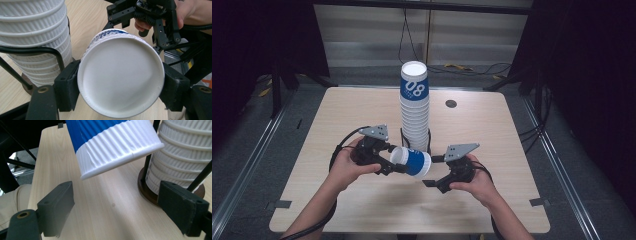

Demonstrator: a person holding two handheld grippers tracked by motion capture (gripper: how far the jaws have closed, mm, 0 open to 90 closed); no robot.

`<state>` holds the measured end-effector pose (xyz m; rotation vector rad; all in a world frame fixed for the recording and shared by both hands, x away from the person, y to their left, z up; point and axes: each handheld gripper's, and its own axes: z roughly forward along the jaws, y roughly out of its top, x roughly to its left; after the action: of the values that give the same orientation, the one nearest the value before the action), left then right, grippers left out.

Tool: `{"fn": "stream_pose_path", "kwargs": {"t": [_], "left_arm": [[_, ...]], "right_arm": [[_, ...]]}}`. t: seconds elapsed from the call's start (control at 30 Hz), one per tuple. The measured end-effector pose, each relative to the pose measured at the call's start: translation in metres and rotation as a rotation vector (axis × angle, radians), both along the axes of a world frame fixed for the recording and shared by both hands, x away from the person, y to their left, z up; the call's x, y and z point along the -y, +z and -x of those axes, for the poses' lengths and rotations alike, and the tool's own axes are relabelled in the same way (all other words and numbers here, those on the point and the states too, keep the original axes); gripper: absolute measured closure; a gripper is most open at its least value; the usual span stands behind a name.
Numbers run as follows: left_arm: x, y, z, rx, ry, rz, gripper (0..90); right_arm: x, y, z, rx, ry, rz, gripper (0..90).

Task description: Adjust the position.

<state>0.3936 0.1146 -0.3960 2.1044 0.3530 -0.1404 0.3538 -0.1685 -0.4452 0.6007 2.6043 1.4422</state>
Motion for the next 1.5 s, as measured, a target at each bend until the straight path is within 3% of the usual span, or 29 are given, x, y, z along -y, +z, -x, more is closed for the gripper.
{"fn": "stream_pose_path", "kwargs": {"t": [0.6,1.5], "left_arm": [[0.002,-0.002,0.003,-0.013,0.003,0.025,28.5],[0.01,-0.003,0.006,-0.023,-0.024,0.022,28.6]], "right_arm": [[-0.001,-0.004,0.0,0.02,-0.02,-0.047,13.2],[0.004,-0.005,0.002,0.022,-0.028,-0.053,10.2]]}}
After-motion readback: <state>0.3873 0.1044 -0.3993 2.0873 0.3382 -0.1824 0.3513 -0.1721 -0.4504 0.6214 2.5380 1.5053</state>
